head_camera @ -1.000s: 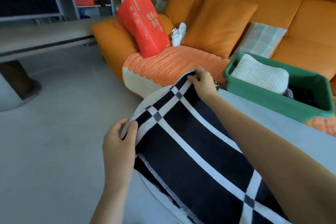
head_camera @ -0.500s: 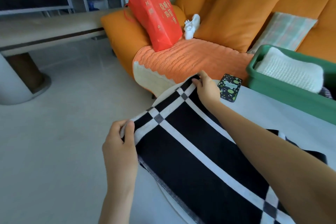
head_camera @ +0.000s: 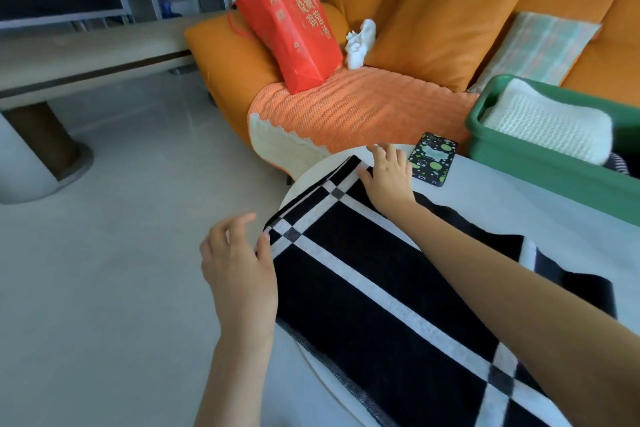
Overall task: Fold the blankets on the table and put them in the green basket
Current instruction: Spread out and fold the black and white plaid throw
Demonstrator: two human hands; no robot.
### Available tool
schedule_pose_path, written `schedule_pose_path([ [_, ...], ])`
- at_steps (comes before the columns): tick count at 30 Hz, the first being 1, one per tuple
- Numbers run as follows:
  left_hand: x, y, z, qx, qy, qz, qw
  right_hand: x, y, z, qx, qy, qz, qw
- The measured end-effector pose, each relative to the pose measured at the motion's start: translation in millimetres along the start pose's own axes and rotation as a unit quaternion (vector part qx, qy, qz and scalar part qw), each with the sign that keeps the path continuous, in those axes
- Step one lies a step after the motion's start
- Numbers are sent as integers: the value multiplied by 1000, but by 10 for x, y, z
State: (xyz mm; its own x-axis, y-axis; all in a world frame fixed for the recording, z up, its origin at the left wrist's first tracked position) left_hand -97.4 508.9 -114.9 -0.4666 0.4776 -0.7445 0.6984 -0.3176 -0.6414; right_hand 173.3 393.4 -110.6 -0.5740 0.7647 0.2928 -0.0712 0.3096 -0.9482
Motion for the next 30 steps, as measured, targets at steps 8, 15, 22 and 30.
schedule_pose_path([
  [8, -1251, 1043, 1584, 296, 291, -50, 909, -895, -306, 1663, 204, -6, 100, 974],
  [15, -1360, 1601, 2562, 371, 329, -231, 837, -1538, -350, 2473, 170, 48, 56, 983],
  [22, -1711, 1805, 3278, 391, 330, -222, 830, -2113, -641, 2963, 173, 70, 20, 982],
  [30, -2186, 1850, 4094, 403, 362, -224, 810, -2644, -955, 3561, 188, 82, 13, 979],
])
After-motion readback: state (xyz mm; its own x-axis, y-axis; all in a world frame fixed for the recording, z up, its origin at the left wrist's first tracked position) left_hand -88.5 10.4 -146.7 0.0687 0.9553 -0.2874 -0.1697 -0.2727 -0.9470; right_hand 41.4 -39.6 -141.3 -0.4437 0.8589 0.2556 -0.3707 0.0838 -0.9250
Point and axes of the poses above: each hand's wrist, its own z-axis away from the middle knuckle, its own y-axis out of the palm, x = y × z, the point moved 10 cm from there along -z, towards the middle knuckle, and after that the axes turned 9 degrees about x, right-handed, at the moved point
